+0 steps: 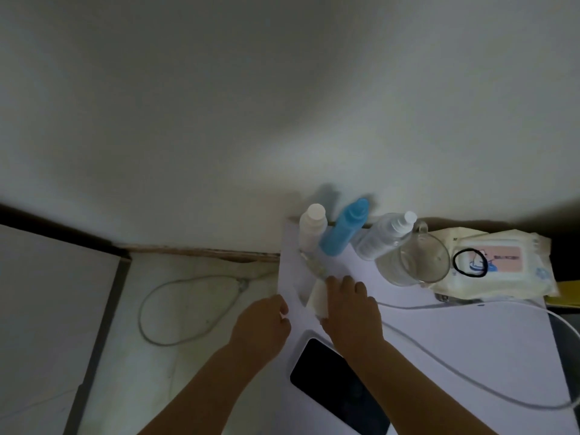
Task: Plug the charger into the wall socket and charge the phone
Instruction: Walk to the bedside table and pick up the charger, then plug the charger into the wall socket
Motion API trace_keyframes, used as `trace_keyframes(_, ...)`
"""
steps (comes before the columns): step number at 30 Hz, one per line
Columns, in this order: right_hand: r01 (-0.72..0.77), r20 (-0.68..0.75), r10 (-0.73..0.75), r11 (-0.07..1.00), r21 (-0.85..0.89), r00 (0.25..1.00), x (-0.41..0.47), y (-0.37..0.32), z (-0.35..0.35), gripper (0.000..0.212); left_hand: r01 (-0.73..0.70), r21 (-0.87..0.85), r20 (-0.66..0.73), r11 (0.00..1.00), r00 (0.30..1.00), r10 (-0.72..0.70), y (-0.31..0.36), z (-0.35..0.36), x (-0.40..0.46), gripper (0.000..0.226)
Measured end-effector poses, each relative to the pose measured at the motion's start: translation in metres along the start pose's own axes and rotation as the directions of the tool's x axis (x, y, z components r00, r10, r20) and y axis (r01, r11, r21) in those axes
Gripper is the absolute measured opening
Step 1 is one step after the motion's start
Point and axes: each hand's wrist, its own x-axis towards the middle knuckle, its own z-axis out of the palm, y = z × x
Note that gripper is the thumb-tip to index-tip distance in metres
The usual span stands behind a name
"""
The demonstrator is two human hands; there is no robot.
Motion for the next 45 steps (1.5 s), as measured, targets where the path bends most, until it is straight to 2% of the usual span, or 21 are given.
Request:
trace_keyframes(5,0.014,0.023,-0.016,0.995,0.094,1.0,-0.004,0.002,-0.008,0.053,-0.008,-0.015,-0.036,1.0,0.999,0.008,0.0,-0.002,-0.007,0.026)
trace_keyframes(8,-0.013,0.028,0.007,0.976,0.215,1.0,-0.014,0.002,-0.027,0.054,-0.029,-0.034,-0.049,0.999,0.998,0.027,0.004,-0.011,-0.018,0.025)
trace_keyframes(17,-0.058,0.037,0.046,0.843,0.534,0.998,-0.057,-0.024,-0.121,0.049,-0.137,-0.112,-0.144,0.984,0.982,0.12,0.028,-0.057,-0.079,0.019)
trace_keyframes(21,-0.063,0.048,0.04,0.71,0.702,0.998,-0.078,-0.043,-0.176,0.037,-0.21,-0.14,-0.198,0.968,0.964,0.18,0.041,-0.084,-0.113,0.019)
trace_keyframes(26,-0.041,0.07,-0.039,0.504,0.862,0.997,-0.11,-0.067,-0.247,0.035,-0.228,-0.151,-0.302,0.962,0.937,0.175,0.052,-0.114,-0.161,0.018)
trace_keyframes(33,0.08,-0.023,-0.178,0.321,0.944,0.984,-0.152,-0.107,-0.324,0.025,-0.236,-0.068,-0.397,0.969,0.898,0.191,0.056,-0.152,-0.229,0.019)
trace_keyframes(40,0.147,-0.057,-0.279,0.314,0.938,0.959,-0.176,-0.154,-0.358,0.032,-0.19,-0.033,-0.468,0.981,0.87,0.153,0.029,-0.187,-0.268,0.02)
trace_keyframes(45,0.136,-0.046,-0.3,0.284,0.949,0.953,-0.175,-0.196,-0.37,0.03,-0.22,-0.029,-0.518,0.975,0.838,0.173,0.012,-0.226,-0.273,0.019)
